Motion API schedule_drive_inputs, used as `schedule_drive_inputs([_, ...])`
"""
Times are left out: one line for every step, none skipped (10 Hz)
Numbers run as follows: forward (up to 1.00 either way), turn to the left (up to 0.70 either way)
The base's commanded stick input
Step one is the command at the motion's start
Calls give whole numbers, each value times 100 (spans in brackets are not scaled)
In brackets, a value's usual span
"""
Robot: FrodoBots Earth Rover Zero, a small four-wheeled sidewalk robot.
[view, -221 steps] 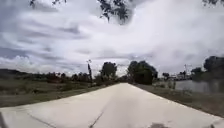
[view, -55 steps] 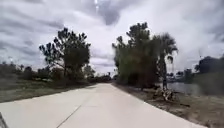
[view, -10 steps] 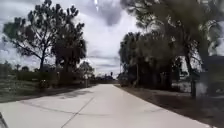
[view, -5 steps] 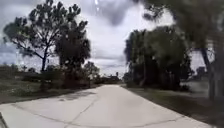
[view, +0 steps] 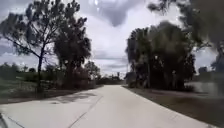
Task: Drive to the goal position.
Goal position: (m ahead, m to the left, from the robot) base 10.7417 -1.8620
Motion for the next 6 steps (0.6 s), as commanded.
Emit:
schedule_drive_inputs([85,0])
schedule_drive_inputs([85,0])
schedule_drive_inputs([85,0])
schedule_drive_inputs([85,0])
schedule_drive_inputs([85,0])
schedule_drive_inputs([85,0])
